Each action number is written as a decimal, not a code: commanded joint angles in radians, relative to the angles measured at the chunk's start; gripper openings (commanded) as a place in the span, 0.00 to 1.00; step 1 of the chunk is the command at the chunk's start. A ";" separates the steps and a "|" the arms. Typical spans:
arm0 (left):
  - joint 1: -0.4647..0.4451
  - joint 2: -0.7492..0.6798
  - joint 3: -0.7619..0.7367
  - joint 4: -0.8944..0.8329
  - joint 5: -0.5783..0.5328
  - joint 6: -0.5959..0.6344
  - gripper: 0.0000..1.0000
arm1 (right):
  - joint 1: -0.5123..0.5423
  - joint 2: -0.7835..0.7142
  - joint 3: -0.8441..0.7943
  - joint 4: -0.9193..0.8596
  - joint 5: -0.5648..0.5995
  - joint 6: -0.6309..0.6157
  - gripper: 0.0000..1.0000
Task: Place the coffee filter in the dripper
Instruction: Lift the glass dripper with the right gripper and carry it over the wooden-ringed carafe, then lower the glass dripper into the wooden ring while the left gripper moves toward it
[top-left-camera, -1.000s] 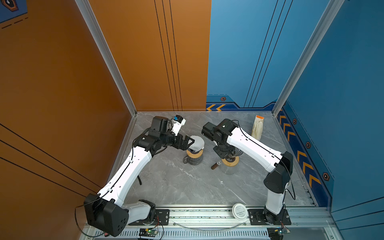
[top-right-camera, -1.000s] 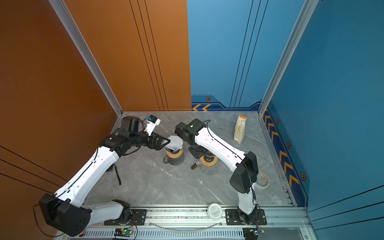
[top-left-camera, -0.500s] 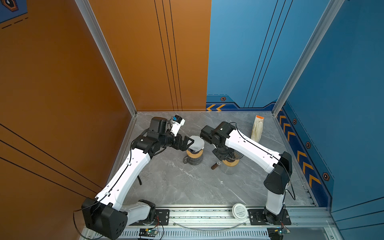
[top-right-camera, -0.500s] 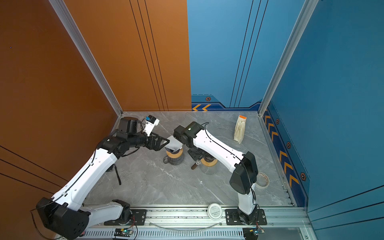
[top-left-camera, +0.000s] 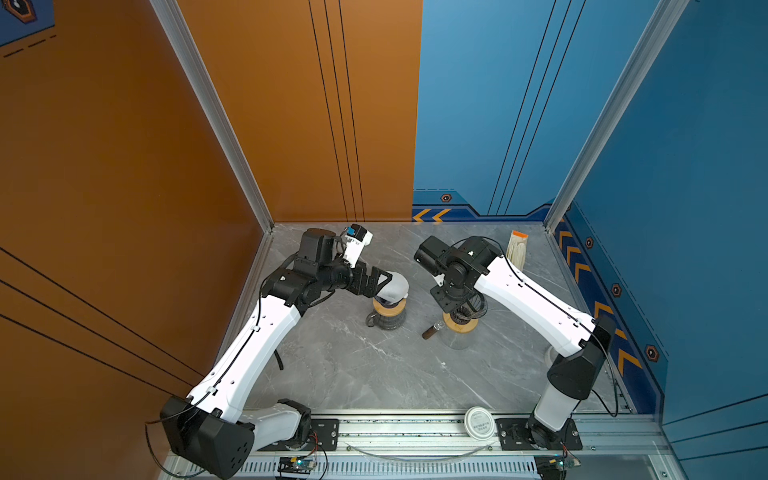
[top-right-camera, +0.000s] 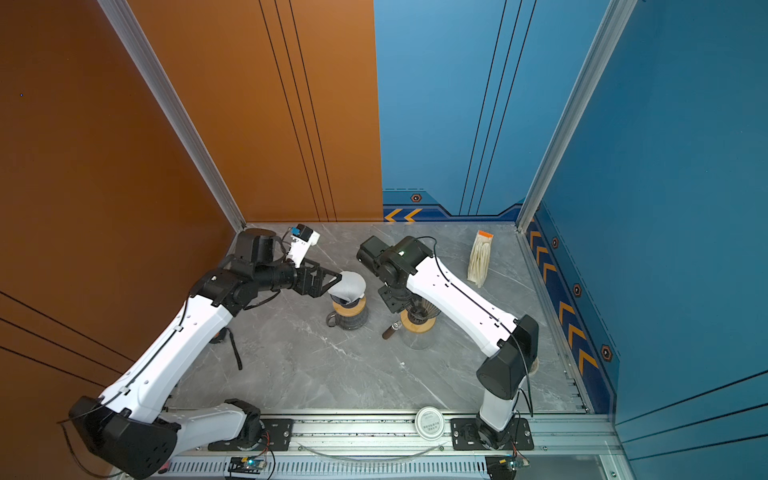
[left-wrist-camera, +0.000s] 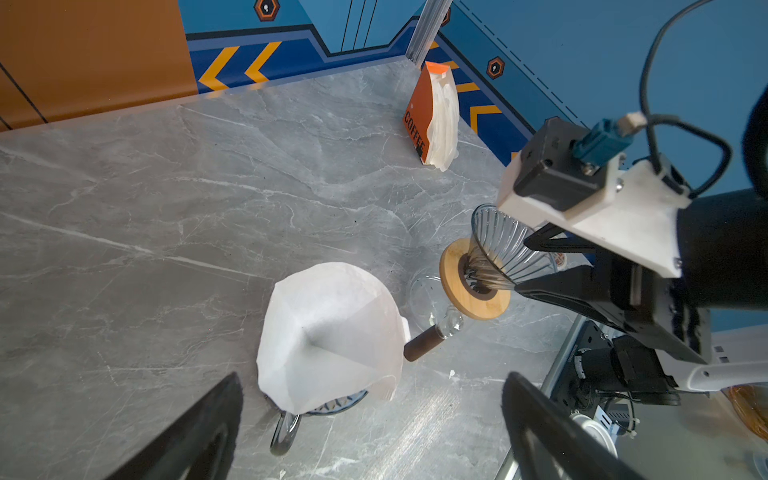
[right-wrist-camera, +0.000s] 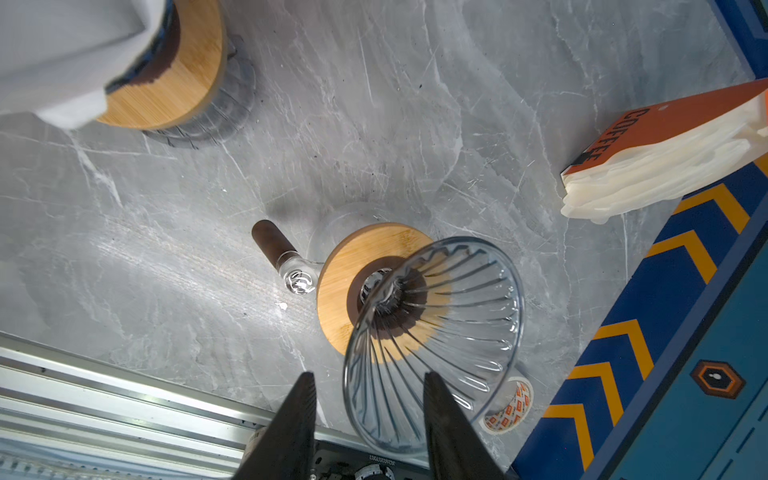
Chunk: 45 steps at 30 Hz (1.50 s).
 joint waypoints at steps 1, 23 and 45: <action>-0.038 0.026 0.046 0.001 -0.014 -0.034 0.98 | -0.052 -0.088 -0.034 0.069 -0.068 0.007 0.42; -0.312 0.374 0.267 0.000 -0.039 -0.205 0.92 | -0.590 -0.355 -0.563 0.427 -0.562 0.153 0.40; -0.319 0.504 0.347 0.000 0.026 -0.215 0.76 | -0.557 -0.296 -0.587 0.419 -0.629 0.142 0.23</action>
